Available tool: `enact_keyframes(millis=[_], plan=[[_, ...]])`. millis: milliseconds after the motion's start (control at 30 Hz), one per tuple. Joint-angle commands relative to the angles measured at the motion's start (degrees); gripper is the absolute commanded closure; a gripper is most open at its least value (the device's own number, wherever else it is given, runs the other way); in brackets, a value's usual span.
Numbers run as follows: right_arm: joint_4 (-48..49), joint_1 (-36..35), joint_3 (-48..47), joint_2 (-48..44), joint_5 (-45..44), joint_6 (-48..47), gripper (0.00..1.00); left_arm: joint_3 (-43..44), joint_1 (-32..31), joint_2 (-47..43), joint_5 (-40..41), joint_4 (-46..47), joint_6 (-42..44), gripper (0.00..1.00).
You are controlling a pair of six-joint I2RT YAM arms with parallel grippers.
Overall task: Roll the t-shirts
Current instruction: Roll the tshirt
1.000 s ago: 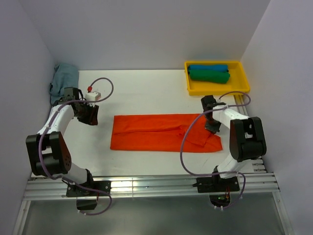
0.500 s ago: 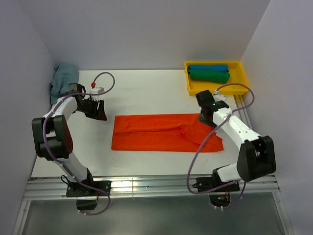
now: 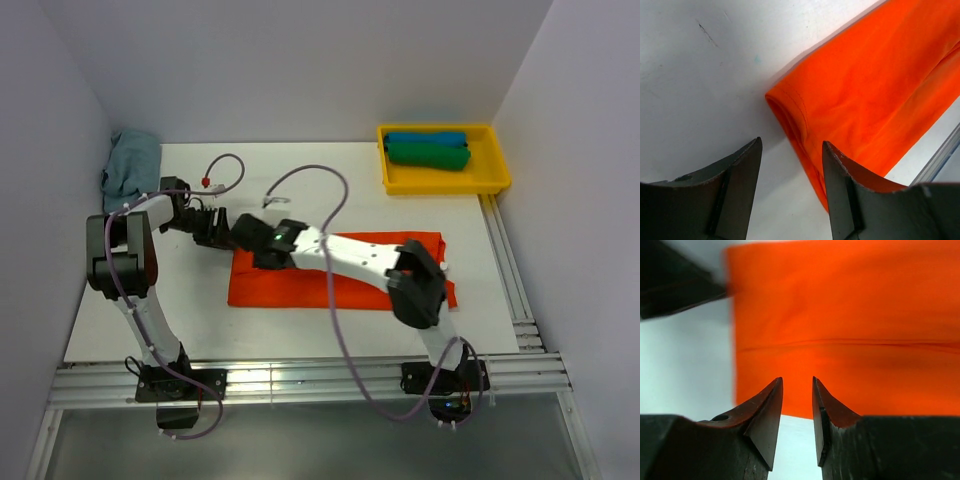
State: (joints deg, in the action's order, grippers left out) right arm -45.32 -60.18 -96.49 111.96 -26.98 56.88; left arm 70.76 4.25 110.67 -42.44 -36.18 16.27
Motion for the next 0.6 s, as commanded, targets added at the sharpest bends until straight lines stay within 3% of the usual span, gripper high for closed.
enact_keyframes(millis=[0, 167, 567], plan=[[-2.1, -3.7, -11.2, 8.3, 0.3, 1.6, 0.63, 1.8, -0.3, 1.0, -4.2, 2.6, -1.9, 0.43], [-2.5, -7.1, -23.0, 18.7, 2.2, 0.8, 0.63, 1.3, -0.5, 2.4, -4.0, 3.8, -2.5, 0.43], [2.0, -9.9, -22.9, 23.1, 4.2, 0.2, 0.62, 1.0, -1.3, 5.3, -4.5, 4.6, -3.3, 0.43]])
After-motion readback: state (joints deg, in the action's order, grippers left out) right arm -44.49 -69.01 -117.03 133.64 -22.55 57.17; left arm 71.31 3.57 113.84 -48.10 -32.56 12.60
